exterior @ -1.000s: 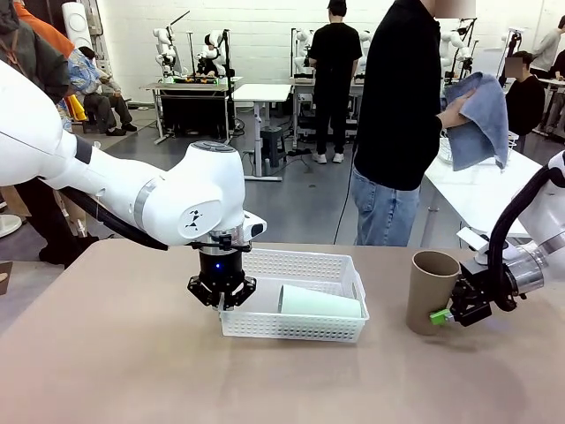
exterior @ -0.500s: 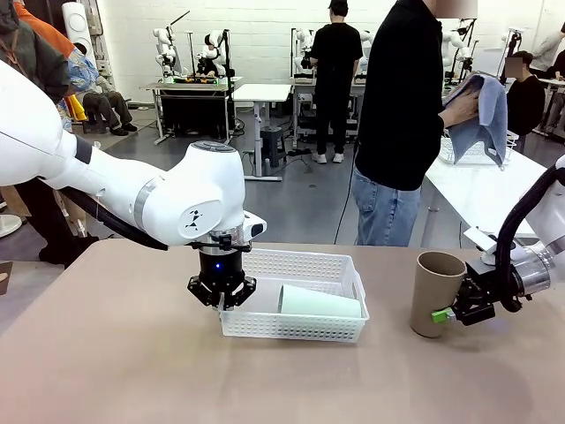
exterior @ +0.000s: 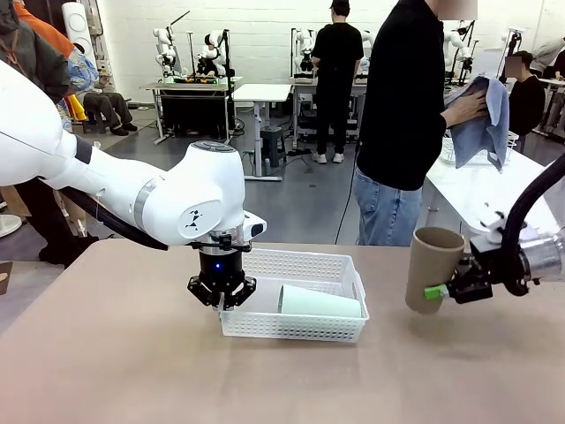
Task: Clean and organize the cups into the basket.
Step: Pick up the Reusable plastic cup from the right side of the table and stack it inside the Organizing basket in the center of the table.
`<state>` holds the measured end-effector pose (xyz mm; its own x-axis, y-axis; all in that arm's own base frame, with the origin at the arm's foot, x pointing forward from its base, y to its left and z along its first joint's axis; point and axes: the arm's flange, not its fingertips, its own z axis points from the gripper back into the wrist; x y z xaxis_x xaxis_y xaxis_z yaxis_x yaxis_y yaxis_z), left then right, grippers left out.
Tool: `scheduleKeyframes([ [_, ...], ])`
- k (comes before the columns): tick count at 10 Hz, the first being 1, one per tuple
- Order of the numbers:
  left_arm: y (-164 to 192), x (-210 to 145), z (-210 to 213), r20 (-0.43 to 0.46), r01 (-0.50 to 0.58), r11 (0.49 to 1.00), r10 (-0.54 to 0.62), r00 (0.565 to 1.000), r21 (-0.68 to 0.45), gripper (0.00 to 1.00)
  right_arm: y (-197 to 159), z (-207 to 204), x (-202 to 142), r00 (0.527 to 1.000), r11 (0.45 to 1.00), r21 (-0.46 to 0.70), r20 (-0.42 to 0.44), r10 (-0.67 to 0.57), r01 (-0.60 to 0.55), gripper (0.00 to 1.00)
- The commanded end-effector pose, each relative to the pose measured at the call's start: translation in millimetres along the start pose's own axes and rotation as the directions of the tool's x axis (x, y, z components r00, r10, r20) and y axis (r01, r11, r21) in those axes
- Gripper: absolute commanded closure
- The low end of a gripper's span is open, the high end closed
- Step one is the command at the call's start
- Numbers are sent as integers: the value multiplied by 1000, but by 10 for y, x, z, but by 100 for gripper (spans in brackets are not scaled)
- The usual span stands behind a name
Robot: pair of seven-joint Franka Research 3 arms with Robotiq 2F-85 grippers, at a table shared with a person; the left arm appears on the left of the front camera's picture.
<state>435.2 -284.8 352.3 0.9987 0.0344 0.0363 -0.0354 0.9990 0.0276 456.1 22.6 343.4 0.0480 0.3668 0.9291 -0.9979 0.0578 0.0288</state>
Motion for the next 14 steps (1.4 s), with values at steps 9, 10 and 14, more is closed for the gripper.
scheduleKeyframes([
  [9, -3, -9, -16, -2, 2, 1000, -2, 1000, 5, 100, 480, 157, 695, 1000, 994, -110, -15, -4, 3, 18],
  [10, -3, -9, -16, -2, 2, 1000, -2, 1000, 5, 100, 649, 111, 992, 978, 983, -45, -121, 171, -178, 18],
  [14, -3, -9, -16, -2, 2, 1000, -2, 1000, 5, 100, 301, -727, 1738, 816, 988, 66, -558, 153, -140, 18],
])
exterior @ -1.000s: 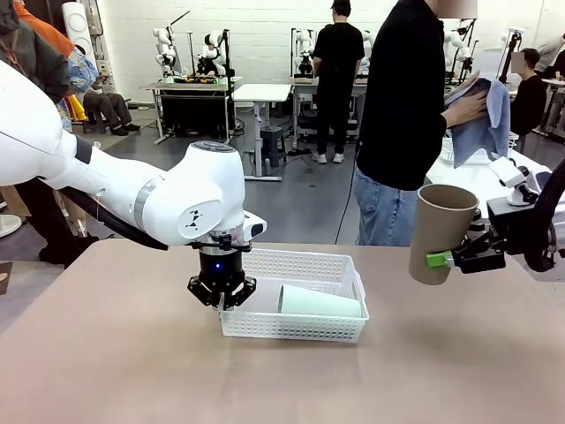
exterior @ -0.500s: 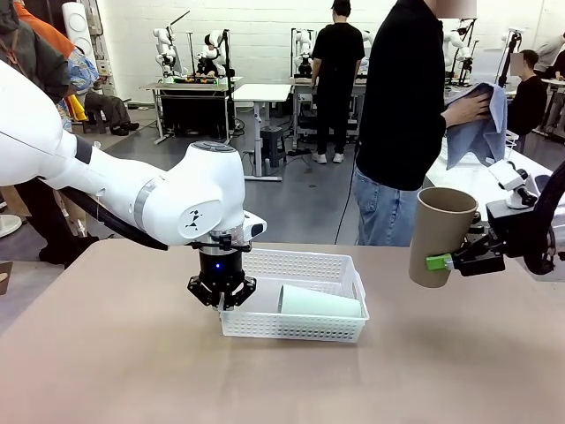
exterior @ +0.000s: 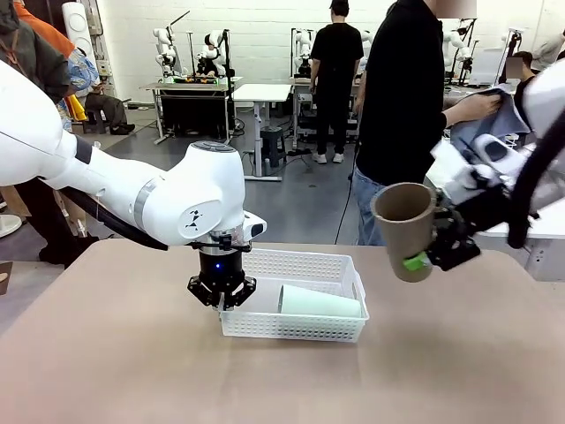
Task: Clean and organize the cups into the basket.
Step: Pick up the Reusable plastic cup from the right side of the table and stack it inside the Organizing basket in the center of the table.
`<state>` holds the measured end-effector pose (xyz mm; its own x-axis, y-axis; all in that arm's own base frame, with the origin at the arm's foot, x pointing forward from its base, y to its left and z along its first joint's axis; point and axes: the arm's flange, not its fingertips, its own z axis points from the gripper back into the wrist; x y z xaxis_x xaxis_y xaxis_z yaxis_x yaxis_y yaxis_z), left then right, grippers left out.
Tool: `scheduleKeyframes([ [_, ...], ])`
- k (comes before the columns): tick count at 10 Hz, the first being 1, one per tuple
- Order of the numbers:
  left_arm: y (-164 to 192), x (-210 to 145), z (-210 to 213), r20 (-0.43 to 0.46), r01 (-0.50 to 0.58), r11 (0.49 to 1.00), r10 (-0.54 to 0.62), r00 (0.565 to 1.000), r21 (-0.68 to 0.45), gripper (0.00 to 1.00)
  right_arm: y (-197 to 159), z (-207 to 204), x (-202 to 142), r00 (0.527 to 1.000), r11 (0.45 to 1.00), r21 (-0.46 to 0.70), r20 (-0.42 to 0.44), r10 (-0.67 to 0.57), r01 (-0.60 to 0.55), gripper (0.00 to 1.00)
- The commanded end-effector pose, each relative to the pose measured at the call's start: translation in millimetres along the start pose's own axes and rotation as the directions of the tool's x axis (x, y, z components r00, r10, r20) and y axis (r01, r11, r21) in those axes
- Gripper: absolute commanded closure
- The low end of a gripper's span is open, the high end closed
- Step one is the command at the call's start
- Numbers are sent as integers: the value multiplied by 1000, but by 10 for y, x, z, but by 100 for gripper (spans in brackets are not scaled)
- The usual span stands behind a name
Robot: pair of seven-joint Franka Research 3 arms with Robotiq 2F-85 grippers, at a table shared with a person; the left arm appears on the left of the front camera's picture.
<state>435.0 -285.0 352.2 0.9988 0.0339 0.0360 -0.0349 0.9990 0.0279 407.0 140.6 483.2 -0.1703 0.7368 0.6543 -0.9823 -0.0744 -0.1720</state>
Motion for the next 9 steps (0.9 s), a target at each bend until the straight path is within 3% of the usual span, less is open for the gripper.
scheduleKeyframes([
  [1, -2, -7, -15, -1, 1, 1000, -1, 1000, 5, 100, -414, -302, 86, 973, 991, 82, -213, -87, 106, 18],
  [3, -2, -7, -15, -1, 1, 1000, -1, 1000, 5, 100, -637, -738, 226, 933, 984, 85, -339, -120, 157, 18],
  [6, -2, -7, -15, -1, 1, 1000, -1, 1000, 5, 100, -835, -1216, 522, 918, 988, 65, -382, -108, 143, 18],
  [9, -2, -7, -15, -1, 1, 1000, -1, 1000, 5, 100, -986, -1485, 673, 927, 991, 50, -362, -98, 124, 18],
])
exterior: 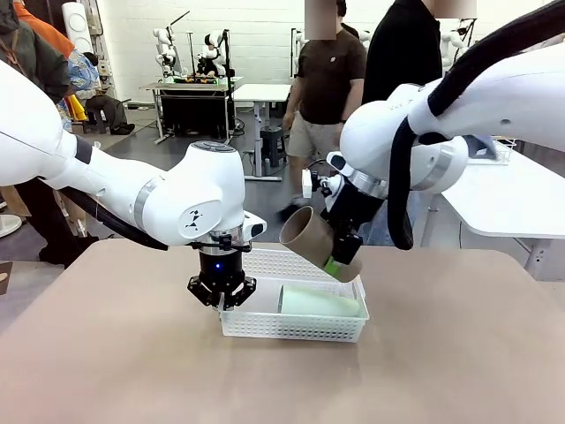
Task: Clean and organize the cups into the basket.
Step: Pick up the Reusable plastic cup from the right side of the table and stack it inside the Organizing basket in the center of the table.
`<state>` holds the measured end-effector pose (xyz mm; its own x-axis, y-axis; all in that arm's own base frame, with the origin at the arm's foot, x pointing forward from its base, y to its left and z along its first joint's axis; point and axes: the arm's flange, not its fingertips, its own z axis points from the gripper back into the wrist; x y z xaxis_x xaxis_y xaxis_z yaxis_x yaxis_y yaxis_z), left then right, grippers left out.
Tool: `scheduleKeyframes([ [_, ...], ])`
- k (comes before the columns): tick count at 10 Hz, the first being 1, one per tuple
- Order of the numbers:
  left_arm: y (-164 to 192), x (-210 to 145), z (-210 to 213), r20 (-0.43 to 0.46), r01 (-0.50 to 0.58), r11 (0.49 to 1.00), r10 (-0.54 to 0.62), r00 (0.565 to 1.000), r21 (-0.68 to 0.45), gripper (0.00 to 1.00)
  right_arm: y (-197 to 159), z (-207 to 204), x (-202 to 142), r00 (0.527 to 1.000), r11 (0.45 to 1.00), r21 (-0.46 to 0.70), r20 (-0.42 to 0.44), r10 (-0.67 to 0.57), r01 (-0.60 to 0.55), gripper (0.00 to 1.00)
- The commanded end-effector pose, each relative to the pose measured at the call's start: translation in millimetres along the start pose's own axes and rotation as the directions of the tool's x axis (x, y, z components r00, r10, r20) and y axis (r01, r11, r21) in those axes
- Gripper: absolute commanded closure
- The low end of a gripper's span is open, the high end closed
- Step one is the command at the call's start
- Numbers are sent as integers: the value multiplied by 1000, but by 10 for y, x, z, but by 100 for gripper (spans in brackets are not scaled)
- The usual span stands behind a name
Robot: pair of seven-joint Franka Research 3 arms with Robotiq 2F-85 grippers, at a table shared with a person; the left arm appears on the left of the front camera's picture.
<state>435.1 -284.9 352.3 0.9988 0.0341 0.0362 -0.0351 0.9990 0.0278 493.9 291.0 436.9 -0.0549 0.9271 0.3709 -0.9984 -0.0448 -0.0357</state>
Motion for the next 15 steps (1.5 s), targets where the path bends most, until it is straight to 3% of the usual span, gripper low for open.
scheduleKeyframes([
  [1, -3, -8, -16, -1, 1, 1000, -1, 1000, 5, 100, -161, -119, 79, 1000, 1000, -16, -17, -26, 26, 18],
  [15, -3, -8, -16, -1, 1, 1000, -1, 1000, 5, 100, -541, -1004, -307, 997, 996, 69, -49, 63, -60, 18],
])
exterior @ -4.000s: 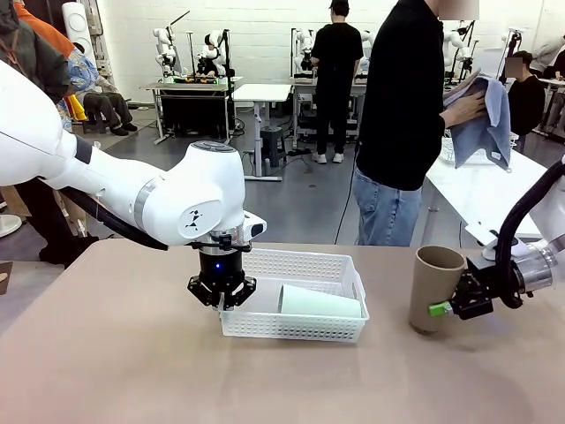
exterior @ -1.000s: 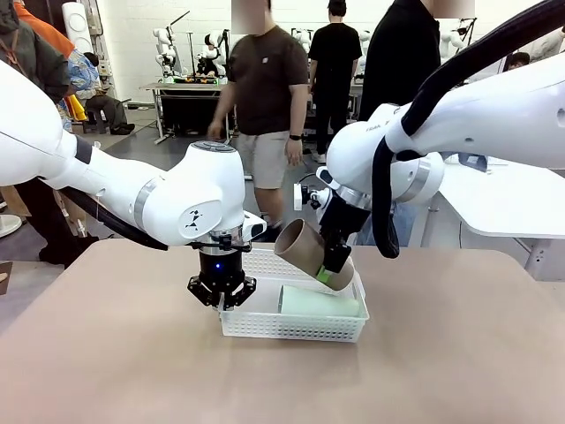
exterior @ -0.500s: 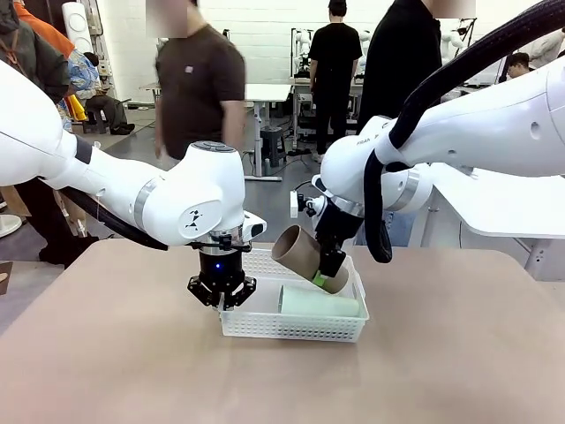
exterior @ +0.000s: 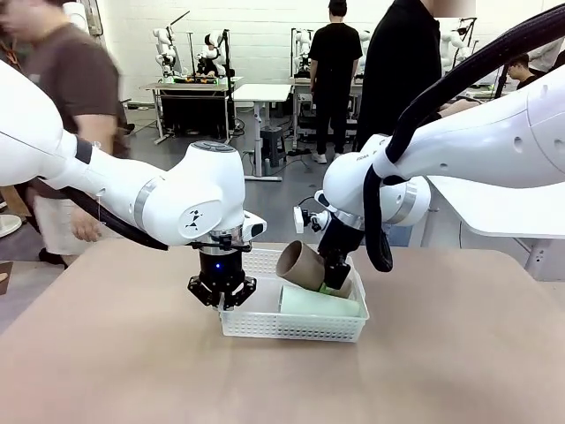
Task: Clean and organize the cups into the basket.
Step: Pick up the Reusable plastic cup from the right side of the table and stack it inside the Organizing basket in the center of the table.
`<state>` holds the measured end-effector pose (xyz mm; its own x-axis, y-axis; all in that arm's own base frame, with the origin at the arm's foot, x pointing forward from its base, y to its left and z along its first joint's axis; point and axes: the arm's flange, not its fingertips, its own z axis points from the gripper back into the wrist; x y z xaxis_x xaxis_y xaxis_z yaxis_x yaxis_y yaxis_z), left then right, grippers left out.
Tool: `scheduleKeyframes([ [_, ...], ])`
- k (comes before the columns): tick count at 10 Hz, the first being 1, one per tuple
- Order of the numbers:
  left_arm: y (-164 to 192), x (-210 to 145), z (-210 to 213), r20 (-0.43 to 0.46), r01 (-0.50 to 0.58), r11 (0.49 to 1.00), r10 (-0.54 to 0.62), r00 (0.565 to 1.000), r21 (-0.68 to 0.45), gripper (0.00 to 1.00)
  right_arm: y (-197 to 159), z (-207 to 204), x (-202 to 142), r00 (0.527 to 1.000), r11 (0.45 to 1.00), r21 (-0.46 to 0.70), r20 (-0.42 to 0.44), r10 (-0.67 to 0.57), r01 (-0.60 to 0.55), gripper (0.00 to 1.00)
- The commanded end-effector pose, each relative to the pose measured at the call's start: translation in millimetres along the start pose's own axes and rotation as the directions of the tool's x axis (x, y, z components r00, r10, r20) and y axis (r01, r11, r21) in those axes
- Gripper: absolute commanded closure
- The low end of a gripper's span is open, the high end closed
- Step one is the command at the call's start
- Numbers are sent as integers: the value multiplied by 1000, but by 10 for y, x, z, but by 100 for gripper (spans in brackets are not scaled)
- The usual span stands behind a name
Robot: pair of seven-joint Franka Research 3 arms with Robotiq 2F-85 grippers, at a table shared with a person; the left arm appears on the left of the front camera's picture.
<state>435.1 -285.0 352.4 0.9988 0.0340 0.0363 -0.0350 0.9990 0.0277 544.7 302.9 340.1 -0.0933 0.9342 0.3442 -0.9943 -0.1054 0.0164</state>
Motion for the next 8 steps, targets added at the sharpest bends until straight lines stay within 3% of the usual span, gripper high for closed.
scheduleKeyframes([
  [1, -2, -8, -17, -1, 1, 1000, -1, 1000, 5, 100, -63, -85, -60, 999, 1000, 1, -29, 19, -19, 18],
  [4, -2, -8, -17, -1, 1, 1000, -1, 1000, 5, 100, -58, -196, -112, 999, 1000, 18, -43, 13, -12, 18],
  [5, -2, -8, -17, -1, 1, 1000, -1, 1000, 5, 100, -44, -179, -98, 999, 1000, 20, -35, 9, -8, 6],
  [6, -2, -8, -17, -1, 1, 1000, -1, 1000, 5, 100, -32, -167, -75, 999, 1000, 19, -30, 14, -13, 0],
  [8, -2, -8, -17, -1, 1, 1000, -1, 1000, 5, 100, -12, -140, -53, 1000, 1000, 16, -20, 21, -21, 0],
])
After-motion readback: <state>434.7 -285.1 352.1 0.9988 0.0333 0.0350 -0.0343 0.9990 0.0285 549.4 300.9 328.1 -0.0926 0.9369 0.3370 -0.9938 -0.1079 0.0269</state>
